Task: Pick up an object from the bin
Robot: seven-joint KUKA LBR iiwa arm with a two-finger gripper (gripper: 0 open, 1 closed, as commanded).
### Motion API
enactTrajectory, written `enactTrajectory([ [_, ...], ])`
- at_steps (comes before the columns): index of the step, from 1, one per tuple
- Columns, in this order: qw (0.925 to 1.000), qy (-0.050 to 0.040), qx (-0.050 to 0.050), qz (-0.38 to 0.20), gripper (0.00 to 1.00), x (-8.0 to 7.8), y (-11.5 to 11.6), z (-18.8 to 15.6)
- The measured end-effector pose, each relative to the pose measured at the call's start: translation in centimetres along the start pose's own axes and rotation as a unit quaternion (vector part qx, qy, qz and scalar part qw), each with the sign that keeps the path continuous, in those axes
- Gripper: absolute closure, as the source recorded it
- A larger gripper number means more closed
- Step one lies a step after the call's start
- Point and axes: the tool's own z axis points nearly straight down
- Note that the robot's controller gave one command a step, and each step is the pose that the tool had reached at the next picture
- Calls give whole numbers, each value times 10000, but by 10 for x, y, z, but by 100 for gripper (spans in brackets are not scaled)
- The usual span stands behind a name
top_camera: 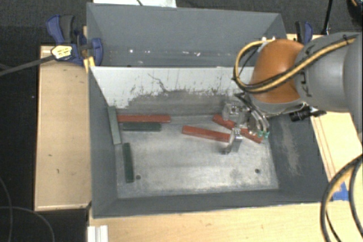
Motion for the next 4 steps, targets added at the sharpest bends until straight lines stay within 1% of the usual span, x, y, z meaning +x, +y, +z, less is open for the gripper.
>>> enactTrajectory([
  [1,9952,-8,-6,980,0,1,7,-2],
  [2,9952,-17,-5,977,100,0,7,-4],
  [3,9947,-1,-24,1030,100,15,-20,-7],
  [4,9995,-20,2,301,100,13,-30,-71],
])
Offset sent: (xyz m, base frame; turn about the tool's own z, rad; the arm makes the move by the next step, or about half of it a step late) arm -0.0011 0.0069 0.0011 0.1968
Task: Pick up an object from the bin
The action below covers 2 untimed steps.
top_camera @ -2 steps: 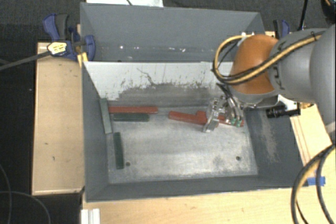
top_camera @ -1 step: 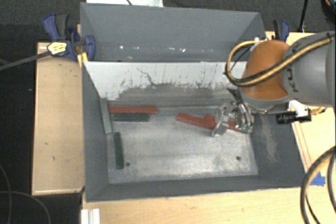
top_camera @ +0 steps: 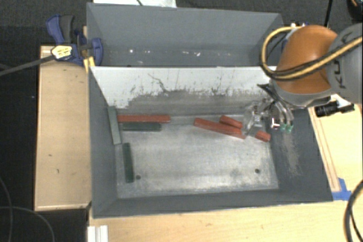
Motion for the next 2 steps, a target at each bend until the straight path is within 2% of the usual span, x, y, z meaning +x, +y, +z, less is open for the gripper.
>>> enactTrajectory([
  [1,10000,27,-3,5,0,1,0,3],
  [2,9999,59,1,-143,0,-12,-10,74],
])
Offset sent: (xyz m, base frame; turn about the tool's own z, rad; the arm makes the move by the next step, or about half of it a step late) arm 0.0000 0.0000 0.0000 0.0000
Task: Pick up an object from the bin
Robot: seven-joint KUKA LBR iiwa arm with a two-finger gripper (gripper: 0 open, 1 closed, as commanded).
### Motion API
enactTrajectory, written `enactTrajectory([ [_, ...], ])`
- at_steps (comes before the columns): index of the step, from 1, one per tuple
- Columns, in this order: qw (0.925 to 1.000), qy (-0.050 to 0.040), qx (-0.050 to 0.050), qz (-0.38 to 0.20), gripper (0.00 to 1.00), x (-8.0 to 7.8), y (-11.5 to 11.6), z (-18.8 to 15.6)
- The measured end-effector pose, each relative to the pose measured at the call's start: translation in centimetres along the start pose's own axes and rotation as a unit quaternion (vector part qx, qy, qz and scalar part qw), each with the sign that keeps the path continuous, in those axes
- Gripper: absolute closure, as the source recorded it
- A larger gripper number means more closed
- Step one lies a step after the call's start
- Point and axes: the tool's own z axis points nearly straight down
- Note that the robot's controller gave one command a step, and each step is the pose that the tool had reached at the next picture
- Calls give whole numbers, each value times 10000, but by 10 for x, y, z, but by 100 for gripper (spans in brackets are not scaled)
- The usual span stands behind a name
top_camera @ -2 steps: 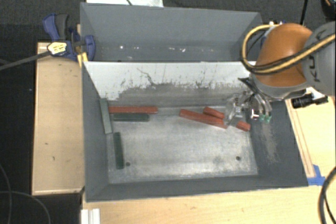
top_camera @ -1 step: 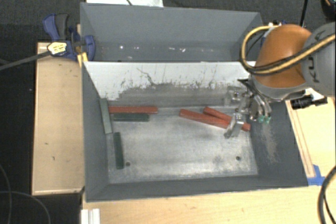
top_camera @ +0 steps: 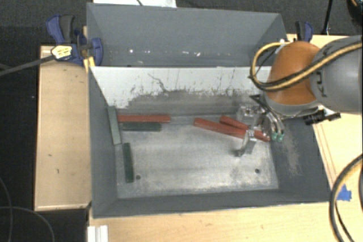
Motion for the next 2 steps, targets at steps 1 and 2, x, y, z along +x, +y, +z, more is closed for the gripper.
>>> enactTrajectory([
  [1,10000,-30,-5,3,100,-1,1,-5],
  [2,9995,-68,3,-309,100,7,-11,-149],
])
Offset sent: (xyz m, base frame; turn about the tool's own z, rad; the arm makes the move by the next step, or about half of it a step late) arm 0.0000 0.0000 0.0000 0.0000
